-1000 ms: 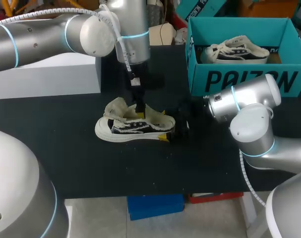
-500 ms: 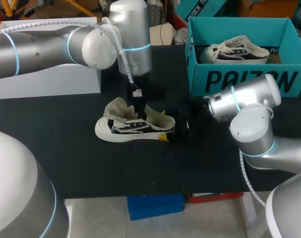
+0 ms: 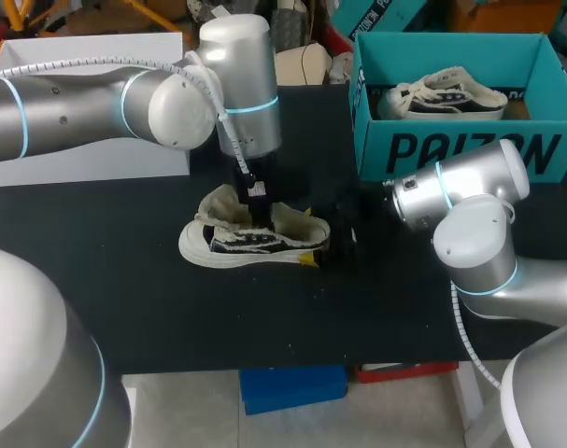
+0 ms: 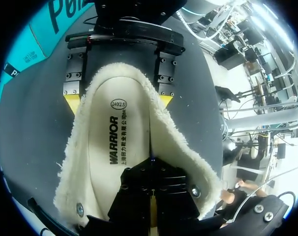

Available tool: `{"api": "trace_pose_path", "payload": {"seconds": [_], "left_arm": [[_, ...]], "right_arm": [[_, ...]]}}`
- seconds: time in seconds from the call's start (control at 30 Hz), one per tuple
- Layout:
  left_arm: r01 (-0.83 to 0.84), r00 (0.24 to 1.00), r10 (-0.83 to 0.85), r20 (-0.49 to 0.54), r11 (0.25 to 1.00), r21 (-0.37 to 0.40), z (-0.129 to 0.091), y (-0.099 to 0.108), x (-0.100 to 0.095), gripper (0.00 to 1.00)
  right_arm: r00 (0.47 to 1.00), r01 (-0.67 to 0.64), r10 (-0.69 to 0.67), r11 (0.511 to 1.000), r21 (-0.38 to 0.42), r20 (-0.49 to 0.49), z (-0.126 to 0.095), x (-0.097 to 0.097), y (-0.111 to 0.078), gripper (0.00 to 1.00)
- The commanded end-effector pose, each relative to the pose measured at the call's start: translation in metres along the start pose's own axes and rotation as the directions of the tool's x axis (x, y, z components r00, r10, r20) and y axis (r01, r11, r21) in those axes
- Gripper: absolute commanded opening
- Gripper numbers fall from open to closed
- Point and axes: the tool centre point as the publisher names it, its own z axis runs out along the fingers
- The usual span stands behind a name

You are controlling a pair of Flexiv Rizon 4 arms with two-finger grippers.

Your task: Take the shoe out of the shoebox, open the shoe tongue, remove and reinsert the insole, then place the shoe into the shoebox

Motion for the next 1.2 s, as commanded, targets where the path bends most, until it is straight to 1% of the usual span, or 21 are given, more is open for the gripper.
{"api": "trace_pose_path", "payload": {"seconds": [0.03, 0.37, 0.4, 0.43, 0.47, 0.57, 0.6, 0.63, 0.73, 0.8, 0.9, 0.97, 1.07, 1.13, 1.2], "left_arm": [[0.007, 1.0, -0.007, 0.005, 1.0, 0.013, 0.008, 0.004, 0.002, 0.0], [-0.002, 1.0, 0.001, 0.006, 0.999, 0.047, 0.014, -0.001, 0.007, 0.0], [-0.006, 1.0, 0.005, 0.008, 0.999, 0.051, 0.013, -0.001, 0.007, 0.05], [-0.008, 1.0, 0.007, 0.01, 0.999, 0.052, 0.013, -0.001, 0.007, 0.19], [-0.012, 1.0, 0.011, 0.015, 0.999, 0.051, 0.012, -0.001, 0.007, 0.29], [-0.018, 0.999, 0.016, 0.03, 0.999, 0.045, 0.011, 0.0, 0.006, 0.36], [-0.018, 0.999, 0.016, 0.035, 0.999, 0.044, 0.01, 0.001, 0.005, 0.37], [-0.017, 0.999, 0.015, 0.041, 0.999, 0.04, 0.01, 0.002, 0.004, 0.35], [-0.018, 0.998, 0.017, 0.06, 1.0, 0.02, 0.01, 0.004, 0.001, 0.34], [-0.018, 0.996, 0.018, 0.088, 1.0, 0.005, 0.01, 0.005, -0.001, 0.29], [-0.003, 0.99, 0.007, 0.143, 1.0, -0.03, 0.009, 0.009, -0.005, 0.29], [0.017, 0.98, -0.003, 0.197, 0.997, -0.069, 0.009, 0.011, -0.008, 0.3], [0.041, 0.963, -0.013, 0.271, 0.994, -0.097, 0.01, 0.013, -0.011, 0.29], [0.05, 0.95, -0.014, 0.311, 0.993, -0.106, 0.01, 0.015, -0.012, 0.32], [0.06, 0.936, -0.014, 0.352, 0.991, -0.121, 0.012, 0.016, -0.013, 0.32]], "right_arm": [[1.0, -0.002, 0.002, 1.0, 0.001, 0.001, 0.002, -0.002, -0.003, 0.0], [1.0, -0.002, 0.002, 1.0, 0.001, 0.001, 0.002, -0.002, -0.003, 0.0], [1.0, -0.002, 0.002, 1.0, 0.001, 0.001, 0.002, -0.002, -0.003, 0.0], [1.0, -0.002, 0.002, 1.0, 0.001, 0.001, 0.002, -0.002, -0.003, 0.0], [1.0, -0.002, 0.002, 1.0, 0.001, 0.001, 0.002, -0.002, -0.003, 0.0], [1.0, -0.002, 0.002, 1.0, 0.001, 0.001, 0.002, -0.002, -0.003, 0.0], [1.0, -0.002, 0.002, 1.0, 0.001, 0.001, 0.002, -0.002, -0.003, 0.0], [1.0, -0.002, 0.002, 1.0, 0.001, 0.001, 0.002, -0.002, -0.003, 0.0], [1.0, -0.002, 0.002, 1.0, 0.001, 0.001, 0.002, -0.002, -0.003, 0.0], [1.0, -0.002, 0.002, 1.0, 0.001, 0.001, 0.002, -0.002, -0.003, 0.0], [1.0, -0.002, 0.002, 1.0, 0.001, 0.001, 0.002, -0.002, -0.003, 0.0], [1.0, -0.002, 0.002, 1.0, 0.001, 0.001, 0.002, -0.002, -0.003, 0.0], [1.0, -0.002, 0.002, 1.0, 0.001, 0.001, 0.002, -0.002, -0.003, 0.0], [1.0, -0.002, 0.002, 1.0, 0.001, 0.001, 0.002, -0.002, -0.003, 0.0], [1.0, -0.002, 0.002, 1.0, 0.001, 0.001, 0.002, -0.002, -0.003, 0.0]]}}
